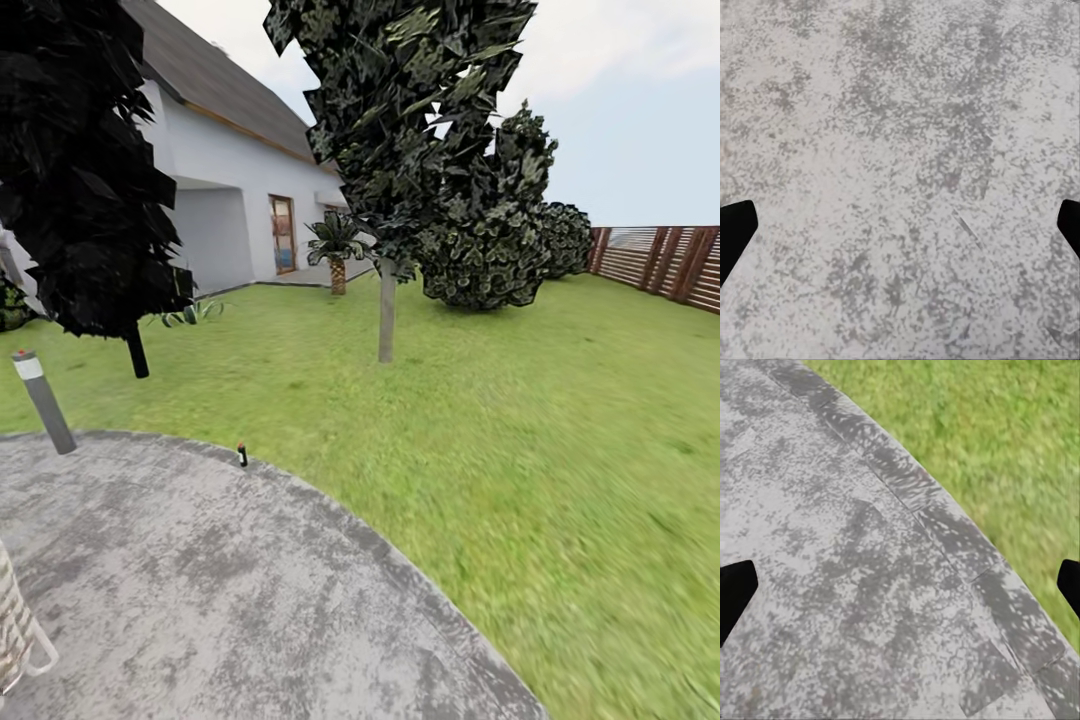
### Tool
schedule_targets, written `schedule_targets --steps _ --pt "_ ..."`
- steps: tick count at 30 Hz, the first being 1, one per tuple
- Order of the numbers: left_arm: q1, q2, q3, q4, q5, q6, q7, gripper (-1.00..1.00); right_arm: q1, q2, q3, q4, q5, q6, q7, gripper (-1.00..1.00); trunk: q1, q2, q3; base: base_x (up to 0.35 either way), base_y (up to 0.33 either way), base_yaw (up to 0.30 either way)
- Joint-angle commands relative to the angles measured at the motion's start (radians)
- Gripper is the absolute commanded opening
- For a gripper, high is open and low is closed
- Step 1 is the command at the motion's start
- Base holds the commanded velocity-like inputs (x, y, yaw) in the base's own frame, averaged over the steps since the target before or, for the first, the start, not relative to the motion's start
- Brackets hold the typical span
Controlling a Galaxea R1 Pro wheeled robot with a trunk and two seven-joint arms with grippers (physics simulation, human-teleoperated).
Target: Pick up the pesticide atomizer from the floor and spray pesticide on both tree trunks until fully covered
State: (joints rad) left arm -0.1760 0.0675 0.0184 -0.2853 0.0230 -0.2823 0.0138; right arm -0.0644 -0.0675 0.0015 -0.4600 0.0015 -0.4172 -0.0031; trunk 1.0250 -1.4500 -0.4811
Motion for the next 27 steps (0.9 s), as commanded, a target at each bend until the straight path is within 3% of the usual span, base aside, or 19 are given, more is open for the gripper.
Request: schedule_targets --steps 1,27 --pt "0.0 0.0 0.0 0.0 0.0 0.0 0.0 1.0 0.0 0.0 0.0 0.0 0.0 0.0 0.0 1.0 0.0 0.0 0.0 0.339 0.103 0.255" --pt "0.0 0.0 0.0 0.0 0.0 0.0 0.0 1.0 0.0 0.002 0.0 0.0 -0.002 0.0 0.0 1.0 0.0 0.0 0.0 0.339 0.005 0.021"
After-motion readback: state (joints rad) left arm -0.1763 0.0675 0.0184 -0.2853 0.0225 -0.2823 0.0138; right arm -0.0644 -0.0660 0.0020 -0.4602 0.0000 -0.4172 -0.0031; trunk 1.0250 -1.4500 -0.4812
